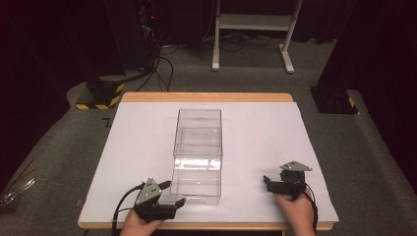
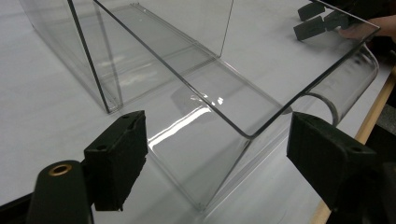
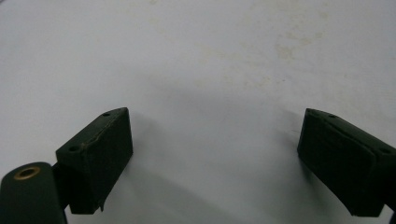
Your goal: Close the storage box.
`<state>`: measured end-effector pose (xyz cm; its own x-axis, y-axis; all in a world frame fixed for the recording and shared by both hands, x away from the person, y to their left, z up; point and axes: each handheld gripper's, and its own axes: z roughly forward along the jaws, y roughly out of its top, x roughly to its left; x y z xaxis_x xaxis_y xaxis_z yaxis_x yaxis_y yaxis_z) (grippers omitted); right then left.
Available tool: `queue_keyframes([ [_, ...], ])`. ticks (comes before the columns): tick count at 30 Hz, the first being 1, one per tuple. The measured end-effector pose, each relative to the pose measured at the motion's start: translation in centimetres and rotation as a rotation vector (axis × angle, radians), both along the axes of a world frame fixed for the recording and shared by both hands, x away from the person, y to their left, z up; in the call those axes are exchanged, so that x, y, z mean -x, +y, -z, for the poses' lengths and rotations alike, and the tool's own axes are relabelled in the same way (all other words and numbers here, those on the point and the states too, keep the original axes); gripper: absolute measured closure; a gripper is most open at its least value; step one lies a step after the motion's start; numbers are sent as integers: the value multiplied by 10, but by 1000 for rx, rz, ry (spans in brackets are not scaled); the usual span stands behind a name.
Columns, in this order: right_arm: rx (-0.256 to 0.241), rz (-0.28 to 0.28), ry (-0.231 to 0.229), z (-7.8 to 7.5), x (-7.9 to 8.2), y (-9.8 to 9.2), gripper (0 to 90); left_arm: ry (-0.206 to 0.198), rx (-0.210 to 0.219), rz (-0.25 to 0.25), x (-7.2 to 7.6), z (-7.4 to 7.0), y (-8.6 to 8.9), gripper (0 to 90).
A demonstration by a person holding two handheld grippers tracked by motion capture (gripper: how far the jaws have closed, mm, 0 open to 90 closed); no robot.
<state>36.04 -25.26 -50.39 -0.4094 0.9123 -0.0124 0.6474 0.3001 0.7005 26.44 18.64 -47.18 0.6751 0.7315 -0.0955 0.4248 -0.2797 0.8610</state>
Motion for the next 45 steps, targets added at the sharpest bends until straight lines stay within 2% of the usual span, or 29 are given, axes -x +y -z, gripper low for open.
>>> queue_keyframes([
  [5, 0, 0, 0, 0, 0, 0, 103, 6, 16, -11, -2, 1, -2, 209],
  [24, 0, 0, 0, 0, 0, 0, 103, 0, 20, -28, -9, 2, -3, 221],
  [35, 0, 0, 0, 0, 0, 0, 103, 5, 42, -44, -14, 2, -3, 221],
  [45, 1, 0, 0, 0, 0, 0, 103, 2, 43, -52, -17, 1, -3, 217],
])
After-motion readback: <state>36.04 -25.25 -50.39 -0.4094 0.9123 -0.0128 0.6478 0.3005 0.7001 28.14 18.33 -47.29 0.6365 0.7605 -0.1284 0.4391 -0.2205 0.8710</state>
